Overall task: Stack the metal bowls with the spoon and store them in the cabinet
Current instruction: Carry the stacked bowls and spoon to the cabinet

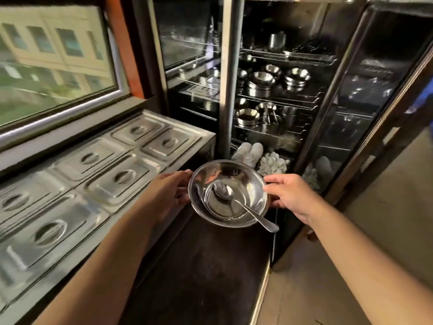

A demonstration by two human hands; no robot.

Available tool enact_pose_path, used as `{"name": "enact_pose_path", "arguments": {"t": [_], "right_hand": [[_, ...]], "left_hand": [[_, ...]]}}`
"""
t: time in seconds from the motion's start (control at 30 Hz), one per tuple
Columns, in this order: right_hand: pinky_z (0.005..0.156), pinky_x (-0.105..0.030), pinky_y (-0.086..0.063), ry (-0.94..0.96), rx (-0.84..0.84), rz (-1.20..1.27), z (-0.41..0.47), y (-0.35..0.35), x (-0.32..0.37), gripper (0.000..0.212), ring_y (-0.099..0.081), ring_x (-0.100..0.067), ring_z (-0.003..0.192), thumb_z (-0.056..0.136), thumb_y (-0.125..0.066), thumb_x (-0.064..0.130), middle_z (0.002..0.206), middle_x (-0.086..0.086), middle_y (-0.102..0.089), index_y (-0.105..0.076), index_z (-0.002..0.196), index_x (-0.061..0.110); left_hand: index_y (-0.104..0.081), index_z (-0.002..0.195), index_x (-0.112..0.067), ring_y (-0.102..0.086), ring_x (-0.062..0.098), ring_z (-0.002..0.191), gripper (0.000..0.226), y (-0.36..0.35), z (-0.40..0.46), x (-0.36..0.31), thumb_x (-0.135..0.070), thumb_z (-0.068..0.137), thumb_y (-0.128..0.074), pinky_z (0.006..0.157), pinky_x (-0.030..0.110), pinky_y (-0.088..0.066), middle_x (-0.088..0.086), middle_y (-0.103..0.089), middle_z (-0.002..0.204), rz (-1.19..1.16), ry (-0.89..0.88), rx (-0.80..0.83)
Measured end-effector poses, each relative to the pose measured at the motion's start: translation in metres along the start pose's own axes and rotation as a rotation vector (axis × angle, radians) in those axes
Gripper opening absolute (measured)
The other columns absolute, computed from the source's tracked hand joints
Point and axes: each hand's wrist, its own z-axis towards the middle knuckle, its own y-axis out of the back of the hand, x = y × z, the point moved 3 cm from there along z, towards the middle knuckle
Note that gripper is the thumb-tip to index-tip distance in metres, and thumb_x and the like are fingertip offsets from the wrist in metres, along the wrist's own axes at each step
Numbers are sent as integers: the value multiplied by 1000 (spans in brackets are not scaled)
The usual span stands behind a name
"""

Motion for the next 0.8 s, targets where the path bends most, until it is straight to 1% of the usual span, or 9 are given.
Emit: {"name": "enact_pose_path", "arguments": {"t": [0.1, 0.23, 0.3, 0.37, 0.47, 0.6, 0.67, 0.73, 0.8], "right_hand": [[66, -35, -58, -6, -52, 27, 23, 14, 2, 40, -74, -27, 96, 94, -67, 1, 113, -15, -74, -62, 133, -1], [56, -29, -59, -22, -111, 75, 65, 36, 0, 32, -76, -13, 75, 93, -67, -1, 104, -12, -76, -66, 125, 1], [62, -34, -63, -23, -133, 88, 92, 46, -2, 29, -76, -15, 75, 93, -69, 2, 99, -10, -78, -67, 122, 2], [65, -36, -64, -18, -146, 90, 124, 54, -2, 32, -75, -17, 79, 92, -71, 5, 101, -11, -77, -67, 124, 3], [61, -32, -61, -6, -139, 104, 177, 61, 1, 38, -74, -20, 83, 93, -71, 5, 107, -14, -75, -64, 129, 1], [60, -32, -61, -11, -124, 137, 247, 73, 10, 38, -76, -21, 84, 92, -72, 6, 104, -12, -76, -64, 130, 1], [58, -29, -60, 2, -128, 153, 281, 83, 19, 37, -76, -16, 77, 91, -72, 6, 102, -11, -77, -65, 128, 3], [60, -32, -61, 6, -156, 149, 309, 96, 26, 36, -76, -17, 75, 90, -74, 7, 98, -11, -78, -67, 125, 4], [60, -33, -61, -1, -194, 156, 331, 109, 30, 33, -75, -16, 69, 89, -74, 7, 86, -8, -80, -69, 121, 6]], "left_hand": [[-78, 81, -8, -69, 17, 57, 26, -15, 44, -12, -18, 97, -60, 51, 28, -57, 7, -75, 71, 56, 5, 76], [-80, 73, -12, -68, 15, 58, 33, -43, 101, -19, -21, 98, -60, 54, 26, -56, 4, -74, 71, 114, 33, 152], [-79, 79, -11, -68, 15, 57, 28, -54, 129, -20, -21, 98, -61, 51, 25, -55, 4, -74, 70, 114, 51, 160], [-76, 91, -9, -70, 14, 60, 22, -62, 157, -21, -21, 98, -60, 52, 26, -55, 3, -75, 73, 122, 59, 170], [-73, 100, -6, -73, 16, 70, 21, -72, 202, -25, -23, 98, -61, 66, 33, -57, 2, -77, 78, 155, 64, 130], [-73, 106, -3, -70, 20, 80, 25, -92, 263, -45, -23, 98, -61, 81, 40, -55, 4, -76, 84, 195, 73, 73], [-73, 111, -2, -72, 16, 78, 29, -104, 297, -59, -25, 98, -61, 73, 35, -58, 4, -76, 88, 211, 53, 86], [-72, 114, -2, -72, 12, 72, 30, -118, 327, -70, -25, 98, -60, 62, 29, -57, 2, -75, 88, 208, 43, 92], [-74, 110, -3, -72, 12, 71, 28, -130, 351, -76, -25, 98, -62, 65, 30, -58, 2, -76, 87, 196, 45, 90]]}}
